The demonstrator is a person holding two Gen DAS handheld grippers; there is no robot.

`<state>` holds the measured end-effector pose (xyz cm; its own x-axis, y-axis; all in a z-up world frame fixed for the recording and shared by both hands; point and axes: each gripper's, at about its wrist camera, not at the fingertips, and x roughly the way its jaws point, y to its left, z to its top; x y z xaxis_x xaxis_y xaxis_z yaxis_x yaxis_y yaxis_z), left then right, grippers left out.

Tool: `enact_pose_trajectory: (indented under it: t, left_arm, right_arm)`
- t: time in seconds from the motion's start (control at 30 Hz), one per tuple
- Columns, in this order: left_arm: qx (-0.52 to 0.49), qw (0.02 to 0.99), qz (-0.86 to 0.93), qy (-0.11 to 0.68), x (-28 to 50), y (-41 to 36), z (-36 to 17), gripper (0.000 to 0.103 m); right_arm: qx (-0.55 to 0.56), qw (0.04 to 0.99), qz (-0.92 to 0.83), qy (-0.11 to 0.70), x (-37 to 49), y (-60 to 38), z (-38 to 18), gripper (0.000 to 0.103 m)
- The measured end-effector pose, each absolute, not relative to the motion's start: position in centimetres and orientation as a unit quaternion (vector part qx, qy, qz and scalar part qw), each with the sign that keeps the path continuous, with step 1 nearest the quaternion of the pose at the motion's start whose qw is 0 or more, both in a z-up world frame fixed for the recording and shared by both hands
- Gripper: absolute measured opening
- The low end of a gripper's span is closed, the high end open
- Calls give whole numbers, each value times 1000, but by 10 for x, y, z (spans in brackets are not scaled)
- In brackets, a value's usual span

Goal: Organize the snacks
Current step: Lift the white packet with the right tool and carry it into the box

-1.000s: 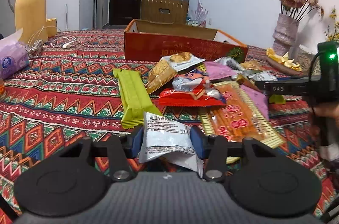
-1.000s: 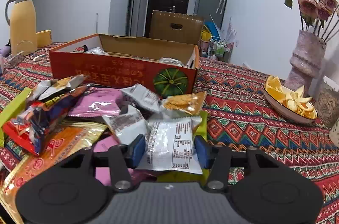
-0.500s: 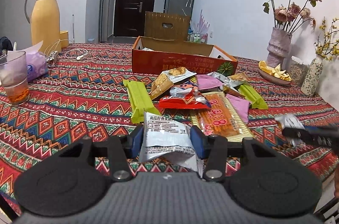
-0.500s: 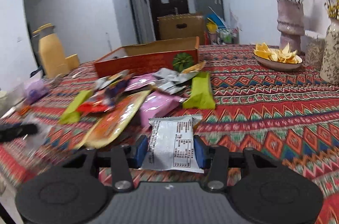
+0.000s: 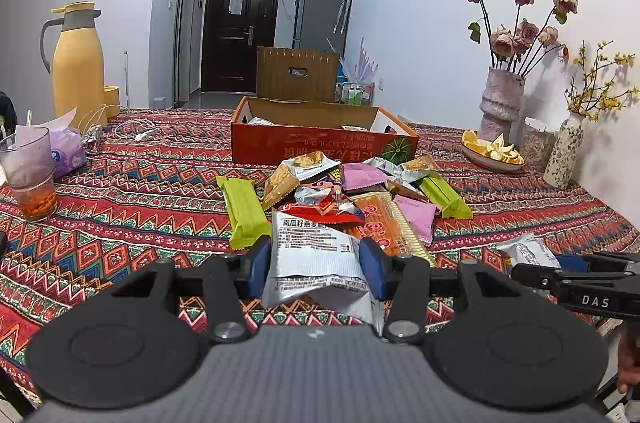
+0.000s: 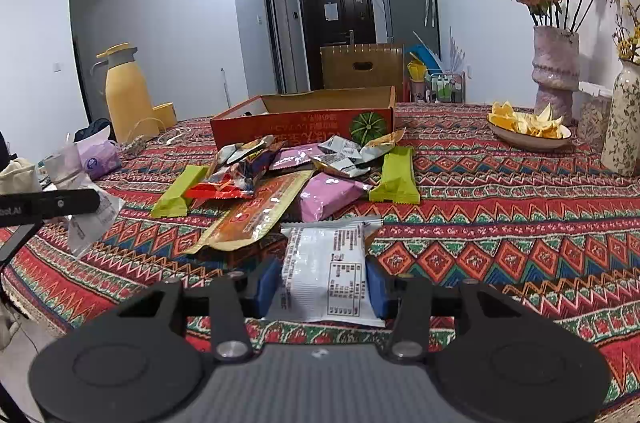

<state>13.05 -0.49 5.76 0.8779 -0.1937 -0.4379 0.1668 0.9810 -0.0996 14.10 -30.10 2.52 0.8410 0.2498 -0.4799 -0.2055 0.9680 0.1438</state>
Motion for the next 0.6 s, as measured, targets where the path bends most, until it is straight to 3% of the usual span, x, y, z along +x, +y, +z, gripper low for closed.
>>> enact_pose_trajectory:
  t: [0.23,0.6]
  left_arm:
    - [-42,968,-118,218,168,8,83,49]
    - [-70,962,-167,204,305,38,162,49]
  right_arm:
    - [17,970,112,217,158,-306,47,45]
    - [-68,975,153,148,264,-329,151,45]
